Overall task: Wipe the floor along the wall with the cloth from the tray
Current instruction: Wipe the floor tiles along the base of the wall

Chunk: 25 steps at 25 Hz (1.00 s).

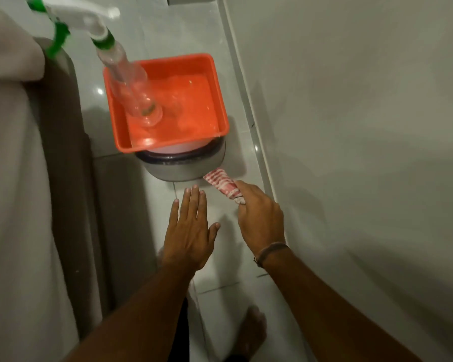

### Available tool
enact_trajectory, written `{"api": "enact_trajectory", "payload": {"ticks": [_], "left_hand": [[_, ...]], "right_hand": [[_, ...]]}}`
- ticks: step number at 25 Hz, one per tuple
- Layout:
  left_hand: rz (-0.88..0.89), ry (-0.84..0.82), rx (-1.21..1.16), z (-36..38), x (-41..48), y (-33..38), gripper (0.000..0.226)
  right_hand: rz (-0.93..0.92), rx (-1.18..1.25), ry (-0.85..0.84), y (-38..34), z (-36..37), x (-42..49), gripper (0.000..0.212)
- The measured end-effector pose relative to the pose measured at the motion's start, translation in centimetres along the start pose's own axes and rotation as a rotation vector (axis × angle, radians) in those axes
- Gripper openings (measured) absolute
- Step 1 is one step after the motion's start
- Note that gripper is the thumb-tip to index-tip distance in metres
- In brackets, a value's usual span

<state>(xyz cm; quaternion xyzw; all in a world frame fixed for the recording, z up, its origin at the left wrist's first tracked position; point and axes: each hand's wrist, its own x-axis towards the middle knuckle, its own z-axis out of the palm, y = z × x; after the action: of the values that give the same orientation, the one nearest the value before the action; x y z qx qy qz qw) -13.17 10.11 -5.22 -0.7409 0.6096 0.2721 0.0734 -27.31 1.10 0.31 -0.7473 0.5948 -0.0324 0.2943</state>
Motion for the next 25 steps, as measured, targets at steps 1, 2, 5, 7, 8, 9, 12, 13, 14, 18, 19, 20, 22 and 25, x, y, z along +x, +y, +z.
{"api": "enact_trajectory", "payload": {"ticks": [1, 2, 5, 7, 8, 9, 12, 13, 14, 18, 19, 20, 22, 25], "left_hand": [[-0.006, -0.014, 0.001, 2.2, -0.8, 0.6, 0.084], [-0.010, -0.024, -0.001, 4.5, -1.4, 1.2, 0.087], [-0.019, -0.057, 0.023, 11.2, -2.3, 2.3, 0.091], [-0.016, -0.068, 0.021, 15.2, -1.8, 2.3, 0.089], [-0.005, -0.065, 0.024, 16.8, -1.2, 2.2, 0.088], [0.009, -0.062, 0.029, 18.7, -0.5, 2.1, 0.088], [0.033, -0.031, 0.026, 24.0, 2.5, 1.4, 0.087], [0.036, -0.009, 0.024, 25.5, 3.5, 1.1, 0.088], [0.040, 0.010, 0.026, 26.9, 4.5, 0.7, 0.089], [0.035, 0.101, 0.034, 31.1, 8.3, -0.6, 0.087], [0.037, 0.122, 0.037, 32.1, 9.1, -0.9, 0.085], [0.042, 0.141, 0.041, 32.9, 9.7, -1.2, 0.084], [0.051, 0.179, 0.039, 34.6, 10.5, -1.6, 0.080], [0.067, 0.266, 0.009, 36.5, 10.8, -2.3, 0.077]], "right_hand": [[0.024, 0.005, -0.036, 2.1, 1.7, -1.2, 0.050], [0.041, -0.004, -0.064, 4.2, 3.6, -2.2, 0.050], [0.077, -0.043, -0.102, 9.9, 9.3, -3.2, 0.045], [0.075, -0.046, -0.089, 13.2, 12.6, -2.1, 0.042], [0.063, -0.063, -0.072, 14.6, 13.9, -1.1, 0.042], [0.046, -0.088, -0.049, 16.1, 15.5, -0.2, 0.044], [-0.022, -0.177, -0.007, 20.8, 20.4, 1.4, 0.056], [-0.043, -0.208, -0.028, 22.2, 22.2, 1.4, 0.060], [-0.060, -0.242, -0.072, 23.6, 23.8, 1.1, 0.063], [-0.118, -0.348, -0.244, 27.4, 28.5, -1.4, 0.081], [-0.153, -0.342, -0.203, 27.9, 29.1, -1.7, 0.088], [-0.196, -0.324, -0.144, 28.0, 29.6, -1.6, 0.093], [-0.258, -0.303, -0.040, 27.8, 30.1, -0.2, 0.092], [-0.276, -0.382, -0.040, 27.9, 30.3, 2.8, 0.076]]}}
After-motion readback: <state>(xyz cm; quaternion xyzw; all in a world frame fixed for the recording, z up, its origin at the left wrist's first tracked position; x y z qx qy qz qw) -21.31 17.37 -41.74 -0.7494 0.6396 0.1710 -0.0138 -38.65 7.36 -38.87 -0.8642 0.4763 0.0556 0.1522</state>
